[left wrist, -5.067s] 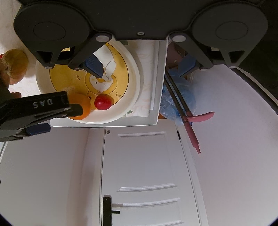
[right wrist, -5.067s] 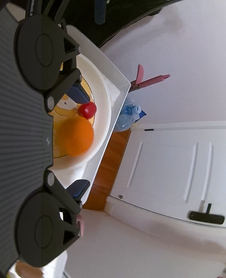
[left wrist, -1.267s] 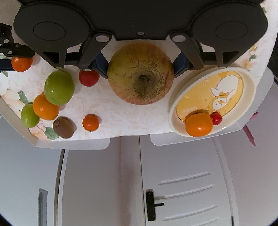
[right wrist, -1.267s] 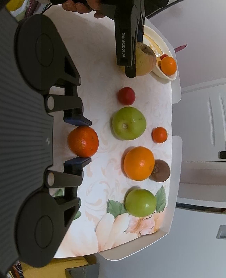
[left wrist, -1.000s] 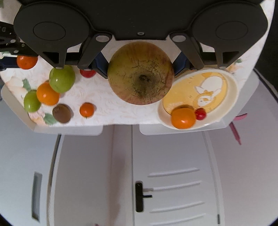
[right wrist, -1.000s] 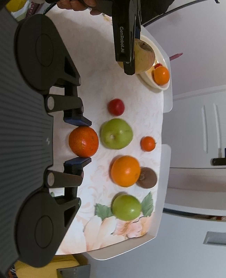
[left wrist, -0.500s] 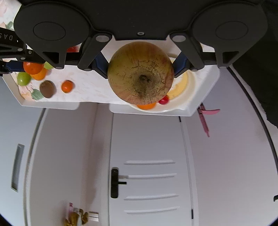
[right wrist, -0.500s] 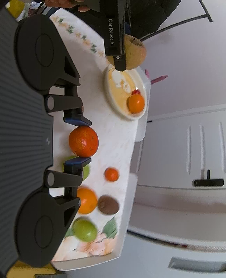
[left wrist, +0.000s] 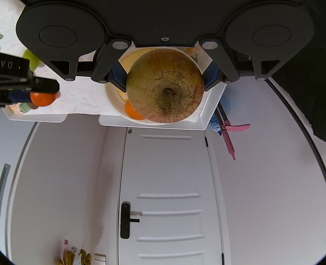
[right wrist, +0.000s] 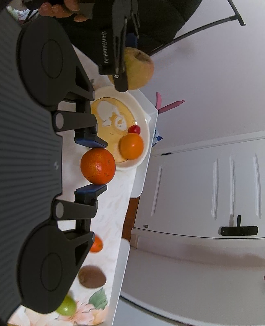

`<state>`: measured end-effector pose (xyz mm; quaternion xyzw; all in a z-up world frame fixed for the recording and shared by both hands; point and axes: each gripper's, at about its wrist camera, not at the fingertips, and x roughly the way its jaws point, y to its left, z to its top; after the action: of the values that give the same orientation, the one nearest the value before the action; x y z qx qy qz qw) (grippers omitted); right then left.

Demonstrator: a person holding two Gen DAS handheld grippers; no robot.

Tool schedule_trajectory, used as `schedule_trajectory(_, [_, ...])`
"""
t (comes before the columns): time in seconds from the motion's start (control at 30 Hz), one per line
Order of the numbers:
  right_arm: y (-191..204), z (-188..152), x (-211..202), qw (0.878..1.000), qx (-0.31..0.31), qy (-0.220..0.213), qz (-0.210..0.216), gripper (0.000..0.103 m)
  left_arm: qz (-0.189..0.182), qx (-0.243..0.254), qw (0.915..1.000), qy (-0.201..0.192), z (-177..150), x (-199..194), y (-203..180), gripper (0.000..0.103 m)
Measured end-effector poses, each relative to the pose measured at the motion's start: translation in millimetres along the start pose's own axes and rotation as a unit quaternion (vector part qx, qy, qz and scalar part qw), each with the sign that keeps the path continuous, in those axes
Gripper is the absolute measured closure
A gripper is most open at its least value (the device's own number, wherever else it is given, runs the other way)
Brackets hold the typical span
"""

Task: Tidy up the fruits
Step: 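Carry the apple and tangerine to the duck bowl with both tools, then open both tools to drop the apple and tangerine into the bowl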

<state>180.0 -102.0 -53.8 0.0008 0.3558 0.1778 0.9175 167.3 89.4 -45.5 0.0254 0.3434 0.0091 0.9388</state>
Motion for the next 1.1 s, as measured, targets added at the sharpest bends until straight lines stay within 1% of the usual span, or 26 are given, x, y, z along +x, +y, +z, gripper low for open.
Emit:
schedule_trajectory(0.33, [35,21,54,1.0,0.016,0.018,-0.016,0.051,-0.031,0.024,0.9987,0.033,11,60,40,0.024])
schedule_trajectory(0.47, [42,24,71,0.999,0.025,0.026,-0.029,0.051,-0.045,0.045,0.997,0.043,14,85,44,0.024])
schedule_trajectory(0.6, [42,24,85,0.998,0.039,0.033,-0.043,0.051,-0.063,0.071,0.9943,0.048,15,105,39,0.024])
schedule_trajectory(0.7, [40,23,89,0.997,0.049,0.036,-0.052,0.051,-0.069,0.089,0.9923,0.052,15,119,32,0.024])
schedule_trajectory(0.87, [35,22,92,0.995,0.059,0.039,-0.068,0.051,-0.067,0.099,0.9907,0.064,10,135,26,0.024])
schedule_trajectory(0.97, [32,22,91,0.995,0.061,0.04,-0.073,0.051,-0.063,0.103,0.9904,0.067,9,138,27,0.023])
schedule_trajectory(1.07, [30,21,90,0.994,0.062,0.039,-0.077,0.051,-0.068,0.103,0.9899,0.069,9,138,28,0.023])
schedule_trajectory(1.1, [30,21,90,0.994,0.062,0.04,-0.078,0.051,-0.072,0.102,0.9896,0.072,9,138,28,0.02])
